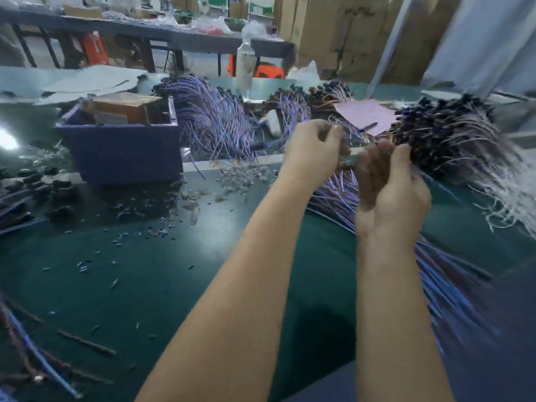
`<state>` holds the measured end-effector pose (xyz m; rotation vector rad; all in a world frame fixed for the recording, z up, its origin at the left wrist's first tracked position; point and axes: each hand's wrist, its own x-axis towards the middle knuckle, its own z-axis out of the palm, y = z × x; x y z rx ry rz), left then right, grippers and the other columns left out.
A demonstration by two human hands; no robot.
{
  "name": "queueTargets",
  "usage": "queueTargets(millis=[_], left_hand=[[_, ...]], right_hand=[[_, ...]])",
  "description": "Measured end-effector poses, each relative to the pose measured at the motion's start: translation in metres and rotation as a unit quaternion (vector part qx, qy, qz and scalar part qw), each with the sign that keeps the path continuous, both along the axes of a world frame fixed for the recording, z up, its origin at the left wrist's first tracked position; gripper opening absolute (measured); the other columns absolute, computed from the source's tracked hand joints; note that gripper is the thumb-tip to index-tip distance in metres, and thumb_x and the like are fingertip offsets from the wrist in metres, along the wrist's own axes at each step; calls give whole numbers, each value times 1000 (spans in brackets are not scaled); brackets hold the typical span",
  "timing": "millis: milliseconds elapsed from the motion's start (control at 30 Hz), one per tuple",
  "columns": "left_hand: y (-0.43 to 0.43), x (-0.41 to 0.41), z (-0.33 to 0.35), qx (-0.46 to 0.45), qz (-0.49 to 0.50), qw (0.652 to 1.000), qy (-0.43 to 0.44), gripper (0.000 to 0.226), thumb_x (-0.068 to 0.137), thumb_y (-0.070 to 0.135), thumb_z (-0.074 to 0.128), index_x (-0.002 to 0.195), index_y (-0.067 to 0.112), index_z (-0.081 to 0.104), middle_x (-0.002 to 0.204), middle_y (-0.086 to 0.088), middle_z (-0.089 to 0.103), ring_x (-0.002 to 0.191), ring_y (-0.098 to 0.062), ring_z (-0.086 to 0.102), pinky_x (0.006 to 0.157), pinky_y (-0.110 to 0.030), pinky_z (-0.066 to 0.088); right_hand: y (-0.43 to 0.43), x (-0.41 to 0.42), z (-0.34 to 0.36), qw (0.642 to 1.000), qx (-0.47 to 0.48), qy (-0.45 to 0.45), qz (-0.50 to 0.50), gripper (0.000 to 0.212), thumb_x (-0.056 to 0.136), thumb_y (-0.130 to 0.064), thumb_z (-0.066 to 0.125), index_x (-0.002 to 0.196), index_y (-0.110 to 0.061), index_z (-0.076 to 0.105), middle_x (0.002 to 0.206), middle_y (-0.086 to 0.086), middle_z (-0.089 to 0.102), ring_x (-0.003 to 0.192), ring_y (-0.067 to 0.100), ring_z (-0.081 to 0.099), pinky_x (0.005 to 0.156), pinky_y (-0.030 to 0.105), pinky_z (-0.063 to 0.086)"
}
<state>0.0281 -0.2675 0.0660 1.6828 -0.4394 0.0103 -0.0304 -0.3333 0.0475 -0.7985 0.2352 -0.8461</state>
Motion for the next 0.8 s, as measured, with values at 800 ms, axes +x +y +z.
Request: queueTargets(millis=[800], left_hand=[[-7,24,-54,-13,91,996,8,12,94,20,52,90,13,60,74,2,58,73,-18,57,68,-26,44]], right_hand=[[22,24,-68,970,26,205,128,21,94,-2,43,81,-9,58,53,-3,61,49,9,55,52,21,43]])
